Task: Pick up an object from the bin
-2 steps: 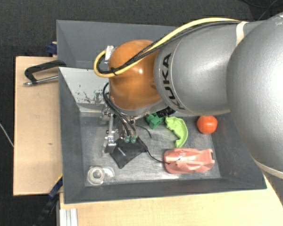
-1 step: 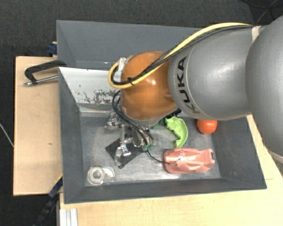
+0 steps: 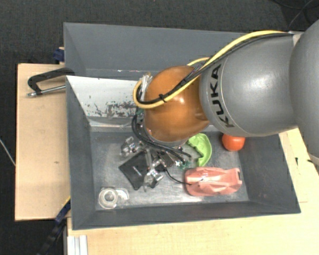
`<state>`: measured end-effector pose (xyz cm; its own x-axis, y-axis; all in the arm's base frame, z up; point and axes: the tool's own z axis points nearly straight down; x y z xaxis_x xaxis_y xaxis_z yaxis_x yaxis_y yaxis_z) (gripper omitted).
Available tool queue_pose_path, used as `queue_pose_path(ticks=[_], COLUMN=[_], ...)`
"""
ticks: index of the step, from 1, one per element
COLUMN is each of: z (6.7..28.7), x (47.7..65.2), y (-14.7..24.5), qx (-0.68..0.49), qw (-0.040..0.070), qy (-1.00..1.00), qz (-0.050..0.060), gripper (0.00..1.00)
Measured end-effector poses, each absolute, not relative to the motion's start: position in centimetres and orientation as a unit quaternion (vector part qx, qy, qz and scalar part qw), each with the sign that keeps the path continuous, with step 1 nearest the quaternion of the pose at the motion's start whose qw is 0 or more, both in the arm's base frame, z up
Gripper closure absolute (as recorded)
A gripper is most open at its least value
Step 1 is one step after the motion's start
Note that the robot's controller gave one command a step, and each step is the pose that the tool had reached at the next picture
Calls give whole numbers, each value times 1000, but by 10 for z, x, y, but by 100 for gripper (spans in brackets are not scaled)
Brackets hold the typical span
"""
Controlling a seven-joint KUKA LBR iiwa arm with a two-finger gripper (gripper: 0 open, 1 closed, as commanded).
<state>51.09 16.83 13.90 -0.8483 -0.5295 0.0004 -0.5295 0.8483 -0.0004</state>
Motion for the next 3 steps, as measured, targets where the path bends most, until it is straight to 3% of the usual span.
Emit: queue_pose_path(ticks=[1, 2, 3], z=[78, 76, 76], x=[536, 518, 518], y=[144, 130, 130], qx=[349, 448, 448], qw=[-3, -1, -1], qy=[-937, -894, -894], qz=[0, -1, -1], gripper=[0, 100, 100])
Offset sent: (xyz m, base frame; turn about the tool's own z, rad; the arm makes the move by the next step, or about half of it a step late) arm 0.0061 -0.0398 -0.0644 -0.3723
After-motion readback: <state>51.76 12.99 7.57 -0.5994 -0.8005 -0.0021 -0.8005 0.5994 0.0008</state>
